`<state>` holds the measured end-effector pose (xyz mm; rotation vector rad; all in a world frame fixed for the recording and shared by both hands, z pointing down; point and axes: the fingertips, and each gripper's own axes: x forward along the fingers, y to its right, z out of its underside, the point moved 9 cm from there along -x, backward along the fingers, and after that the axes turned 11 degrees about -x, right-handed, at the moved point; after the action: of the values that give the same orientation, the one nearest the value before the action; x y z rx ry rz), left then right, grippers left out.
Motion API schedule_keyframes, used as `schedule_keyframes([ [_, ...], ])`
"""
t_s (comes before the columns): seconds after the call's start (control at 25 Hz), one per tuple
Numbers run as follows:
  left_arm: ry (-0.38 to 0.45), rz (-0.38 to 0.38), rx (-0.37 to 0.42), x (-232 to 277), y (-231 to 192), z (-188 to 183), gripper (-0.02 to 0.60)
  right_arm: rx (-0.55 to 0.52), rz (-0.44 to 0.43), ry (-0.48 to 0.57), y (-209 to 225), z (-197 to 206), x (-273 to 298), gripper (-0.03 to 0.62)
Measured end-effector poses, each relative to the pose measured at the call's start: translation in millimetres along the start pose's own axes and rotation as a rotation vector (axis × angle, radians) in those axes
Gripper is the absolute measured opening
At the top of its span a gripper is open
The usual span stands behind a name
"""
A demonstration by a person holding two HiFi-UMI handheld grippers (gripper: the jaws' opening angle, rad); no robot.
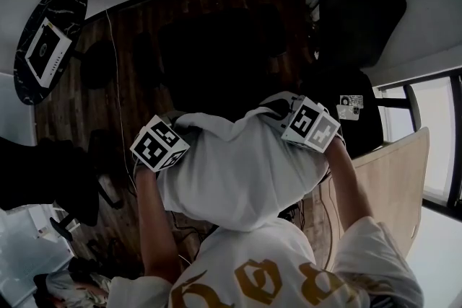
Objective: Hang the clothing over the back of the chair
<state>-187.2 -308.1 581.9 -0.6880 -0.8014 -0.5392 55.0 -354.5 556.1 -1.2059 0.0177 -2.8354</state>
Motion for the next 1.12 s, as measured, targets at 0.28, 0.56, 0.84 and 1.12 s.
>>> schedule_keyframes([
  [0.28,-0.118,0.042,0.012,15.2,2.0,13.4,0.034,-0.047,-0.161,-0.096,-10.6,6.3,22.5,0.034],
  [0.56,-0.305,0.134,0.067,33.0,10.1,21.8,0.035,-0.12,-0.347,-0.229,-28.1,-1.6,38.0,0.034],
  [0.84,-0.35,0.091,0.089,37.7,12.4,22.8,0.098,-0.261,-0.408,-0.292,-41.5,-8.5,45.2,0.08],
  [1.12,-0.365,0.012,0.087,39.4,15.9,23.8,0.319,-0.303,-0.32,-0.32,-40.6,-7.0,41.9,0.214],
])
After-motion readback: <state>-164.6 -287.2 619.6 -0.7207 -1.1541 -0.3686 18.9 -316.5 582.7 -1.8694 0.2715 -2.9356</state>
